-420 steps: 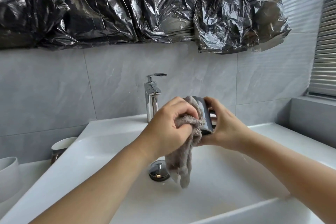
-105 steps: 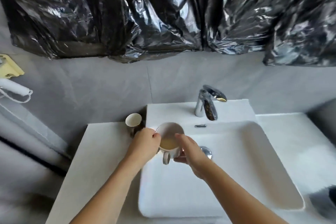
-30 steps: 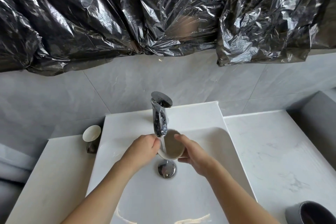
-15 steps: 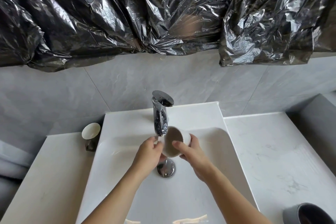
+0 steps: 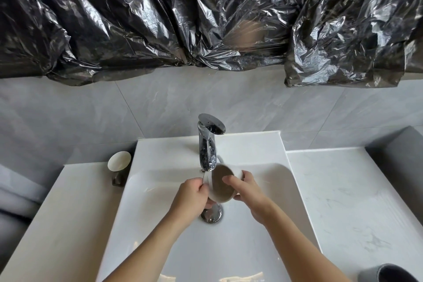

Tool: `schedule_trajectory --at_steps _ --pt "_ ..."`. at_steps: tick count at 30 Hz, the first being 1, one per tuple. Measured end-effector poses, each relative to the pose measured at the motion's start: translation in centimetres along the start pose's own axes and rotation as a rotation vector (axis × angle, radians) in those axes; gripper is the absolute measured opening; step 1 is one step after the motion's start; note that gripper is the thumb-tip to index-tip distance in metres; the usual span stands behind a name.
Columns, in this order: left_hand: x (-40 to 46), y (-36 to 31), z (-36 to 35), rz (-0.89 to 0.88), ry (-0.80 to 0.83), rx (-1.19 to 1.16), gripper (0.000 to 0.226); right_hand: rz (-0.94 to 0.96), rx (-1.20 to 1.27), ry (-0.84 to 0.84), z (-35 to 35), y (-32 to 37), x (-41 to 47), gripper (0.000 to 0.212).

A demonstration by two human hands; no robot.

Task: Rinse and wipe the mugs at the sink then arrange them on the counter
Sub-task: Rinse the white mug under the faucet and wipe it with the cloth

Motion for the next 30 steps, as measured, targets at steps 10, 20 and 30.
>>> schedule_trajectory --at_steps 10,20,30 --pt "-1.2 -0.4 -1.2 -0.014 -0.043 -0.071 0.024 0.115 0.092 -0.099 0.7 0.1 1.0 0.067" --pt "-0.2 -1.4 1.9 -0.411 -0.148 0.452 0.022 0.1 -0.188 0.099 0.8 2.4 0.5 0.076" --pt "0.5 0.8 0.2 -0.004 -0.102 0.019 0.032 0.217 -0.017 0.036 0.5 0.7 -0.3 0.021"
Point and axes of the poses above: each hand's wrist, its own x-axis towards the middle knuckle, its own z-axis out of the back of the hand, y = z × x, the point moved 2 cm from there along x, towards the middle knuckle, and after that the axes turned 12 degrees about -y, right-handed, at the moved point
